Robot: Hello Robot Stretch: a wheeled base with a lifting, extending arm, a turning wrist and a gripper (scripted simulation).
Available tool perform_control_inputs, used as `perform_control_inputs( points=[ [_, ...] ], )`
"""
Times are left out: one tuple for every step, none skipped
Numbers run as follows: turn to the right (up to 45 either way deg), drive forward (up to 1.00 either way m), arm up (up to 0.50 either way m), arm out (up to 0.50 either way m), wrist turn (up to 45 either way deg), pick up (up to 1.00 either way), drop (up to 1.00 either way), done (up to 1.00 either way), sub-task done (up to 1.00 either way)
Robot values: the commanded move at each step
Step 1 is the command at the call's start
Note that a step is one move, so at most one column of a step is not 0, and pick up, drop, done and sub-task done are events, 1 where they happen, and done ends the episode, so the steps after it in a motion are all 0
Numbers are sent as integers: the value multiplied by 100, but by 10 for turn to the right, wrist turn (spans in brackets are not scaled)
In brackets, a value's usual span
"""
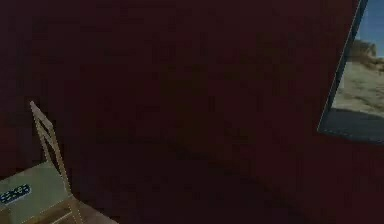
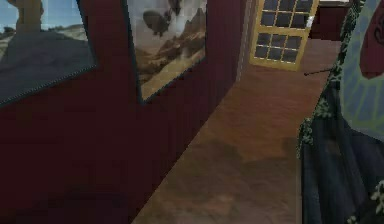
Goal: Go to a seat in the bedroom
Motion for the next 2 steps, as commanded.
perform_control_inputs(
  points=[
    [-450, 0, 0, 0, 0, 0, 0, 0, 0],
    [0, 0, 0, 0, 0, 0, 0, 100, 0]
  ],
)
